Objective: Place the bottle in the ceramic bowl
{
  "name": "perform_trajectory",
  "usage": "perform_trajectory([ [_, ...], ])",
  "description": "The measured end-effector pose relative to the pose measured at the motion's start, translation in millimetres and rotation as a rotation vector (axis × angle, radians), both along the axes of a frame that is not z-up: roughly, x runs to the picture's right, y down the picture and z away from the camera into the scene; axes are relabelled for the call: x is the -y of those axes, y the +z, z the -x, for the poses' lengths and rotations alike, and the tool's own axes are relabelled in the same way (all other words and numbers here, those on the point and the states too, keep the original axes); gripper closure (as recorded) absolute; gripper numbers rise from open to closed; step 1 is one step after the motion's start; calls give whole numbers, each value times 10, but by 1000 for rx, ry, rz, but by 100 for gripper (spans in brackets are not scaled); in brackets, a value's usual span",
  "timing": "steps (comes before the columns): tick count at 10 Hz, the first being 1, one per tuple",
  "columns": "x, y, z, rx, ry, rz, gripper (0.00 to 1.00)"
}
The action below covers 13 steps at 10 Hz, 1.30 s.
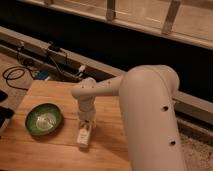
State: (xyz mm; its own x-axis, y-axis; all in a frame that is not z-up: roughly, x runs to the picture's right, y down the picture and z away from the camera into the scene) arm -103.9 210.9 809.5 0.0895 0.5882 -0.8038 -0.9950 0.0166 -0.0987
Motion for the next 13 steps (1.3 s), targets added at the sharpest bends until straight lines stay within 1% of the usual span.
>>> perform_trajectory([
  [1,69,-63,-8,0,4,-22,97],
  [2,214,-164,-33,-2,7,-62,100],
  [4,493,-327,-59,1,6,-125,100],
  [5,696,-442,-32,7,-3,-164,100],
  [6,924,-544,67,30,-25,-205,100],
  [7,1055,-582,171,47,-43,-225,100],
  [8,1218,-578,373,79,-66,-249,100],
  [9,1291,-548,527,101,-91,-254,100],
  [11,1380,-462,972,176,-148,-260,100],
  [12,1358,-437,1265,236,-190,-250,100],
  [13,1316,-440,1408,268,-212,-241,100],
])
